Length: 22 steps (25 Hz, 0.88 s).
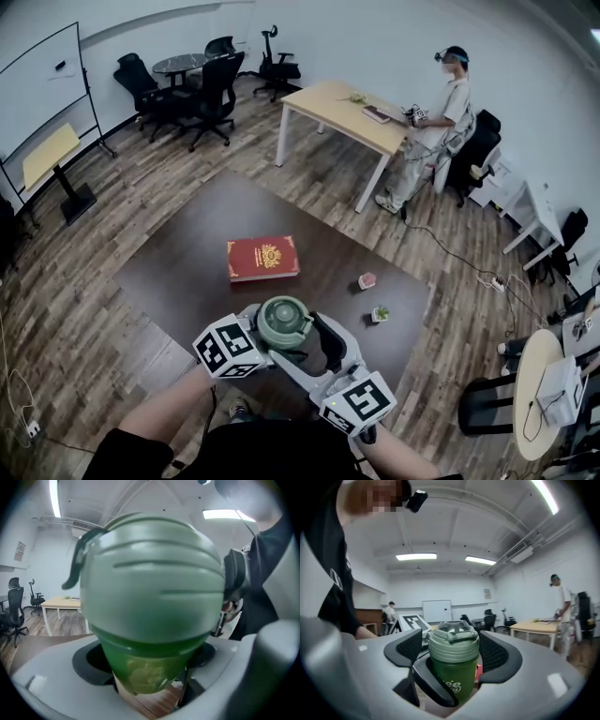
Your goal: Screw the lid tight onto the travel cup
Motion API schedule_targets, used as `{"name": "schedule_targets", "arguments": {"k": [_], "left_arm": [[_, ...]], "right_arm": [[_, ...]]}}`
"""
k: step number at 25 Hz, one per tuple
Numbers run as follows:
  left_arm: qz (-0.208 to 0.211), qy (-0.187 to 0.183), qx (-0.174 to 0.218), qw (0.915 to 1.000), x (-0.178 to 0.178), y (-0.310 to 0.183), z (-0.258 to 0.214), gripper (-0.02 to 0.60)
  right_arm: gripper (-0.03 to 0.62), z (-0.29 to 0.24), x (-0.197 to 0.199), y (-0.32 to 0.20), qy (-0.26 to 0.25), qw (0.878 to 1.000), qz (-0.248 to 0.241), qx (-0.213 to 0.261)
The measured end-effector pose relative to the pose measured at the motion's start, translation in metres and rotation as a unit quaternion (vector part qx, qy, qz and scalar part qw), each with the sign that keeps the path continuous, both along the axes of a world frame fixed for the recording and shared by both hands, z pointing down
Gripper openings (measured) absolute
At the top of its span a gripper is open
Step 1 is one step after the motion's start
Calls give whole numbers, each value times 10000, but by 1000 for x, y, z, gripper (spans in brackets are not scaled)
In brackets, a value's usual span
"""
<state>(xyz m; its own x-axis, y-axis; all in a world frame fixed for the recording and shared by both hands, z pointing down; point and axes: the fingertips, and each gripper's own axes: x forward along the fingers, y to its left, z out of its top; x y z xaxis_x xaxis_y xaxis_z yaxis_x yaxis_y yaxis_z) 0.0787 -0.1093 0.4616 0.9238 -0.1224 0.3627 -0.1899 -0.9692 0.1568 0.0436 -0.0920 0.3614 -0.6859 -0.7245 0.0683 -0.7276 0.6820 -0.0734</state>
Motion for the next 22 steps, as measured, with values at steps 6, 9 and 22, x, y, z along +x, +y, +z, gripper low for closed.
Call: {"name": "schedule_targets", "arguments": {"k": [6,9,22], "left_arm": [[374,207,-88,9990,0,18,-16,411],[564,210,-126,9981,3,29,-17,411],[724,205,-194,9970,7,36,-18,411]], "right_arm": [[402,-6,25,1,-90,9604,-2784,-101],[402,0,26,-1,-86,9265,-3744,-360],[383,-10,9,5,-376,8794,-4675,-819]]}}
